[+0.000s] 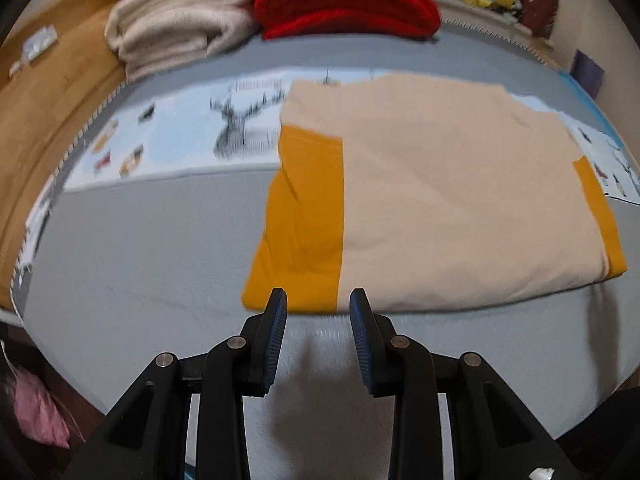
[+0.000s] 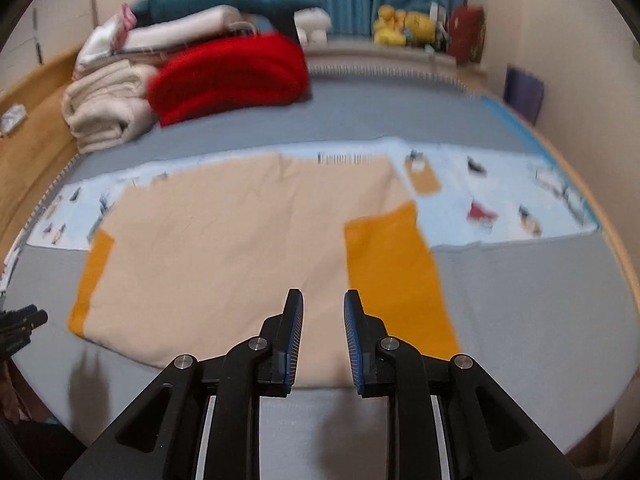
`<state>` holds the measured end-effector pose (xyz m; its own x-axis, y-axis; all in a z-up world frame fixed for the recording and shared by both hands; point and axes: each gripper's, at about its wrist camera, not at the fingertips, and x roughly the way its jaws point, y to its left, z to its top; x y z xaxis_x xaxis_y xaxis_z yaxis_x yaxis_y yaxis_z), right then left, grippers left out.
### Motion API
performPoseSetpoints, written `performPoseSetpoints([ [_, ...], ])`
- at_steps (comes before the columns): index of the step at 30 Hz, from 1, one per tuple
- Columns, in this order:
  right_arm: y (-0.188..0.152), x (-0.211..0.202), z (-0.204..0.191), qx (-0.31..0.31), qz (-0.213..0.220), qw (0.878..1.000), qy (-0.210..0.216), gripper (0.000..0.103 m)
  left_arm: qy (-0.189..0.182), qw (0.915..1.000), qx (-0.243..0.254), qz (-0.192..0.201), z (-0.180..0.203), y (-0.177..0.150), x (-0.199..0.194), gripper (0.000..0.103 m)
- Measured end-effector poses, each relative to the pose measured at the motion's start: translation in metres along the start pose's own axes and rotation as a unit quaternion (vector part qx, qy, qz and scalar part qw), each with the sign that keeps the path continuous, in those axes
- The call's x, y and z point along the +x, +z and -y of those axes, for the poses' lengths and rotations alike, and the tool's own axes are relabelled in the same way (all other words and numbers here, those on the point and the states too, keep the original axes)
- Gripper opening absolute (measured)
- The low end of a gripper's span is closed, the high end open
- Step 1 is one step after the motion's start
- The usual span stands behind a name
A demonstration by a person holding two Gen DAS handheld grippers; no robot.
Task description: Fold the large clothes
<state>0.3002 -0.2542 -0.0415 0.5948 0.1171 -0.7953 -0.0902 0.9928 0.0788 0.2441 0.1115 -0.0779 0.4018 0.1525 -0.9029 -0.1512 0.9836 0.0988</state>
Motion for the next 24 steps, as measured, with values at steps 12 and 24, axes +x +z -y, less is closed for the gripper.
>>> performPoseSetpoints([
  [12,-0.017,0.068,-0.024,-0.055,-0.048,0.997,0.016,0.023,-0.029,0.9972,-0.055,-0.041,-0.011,-0.001,0.024,0.022],
  [24,-0.029,0.13,-0.078,-0.109,-0.126,0.986,0.019,0.023,-0.169,0.9452,-0.257,-0.11,-0.052,-0.016,0.061,0.021],
])
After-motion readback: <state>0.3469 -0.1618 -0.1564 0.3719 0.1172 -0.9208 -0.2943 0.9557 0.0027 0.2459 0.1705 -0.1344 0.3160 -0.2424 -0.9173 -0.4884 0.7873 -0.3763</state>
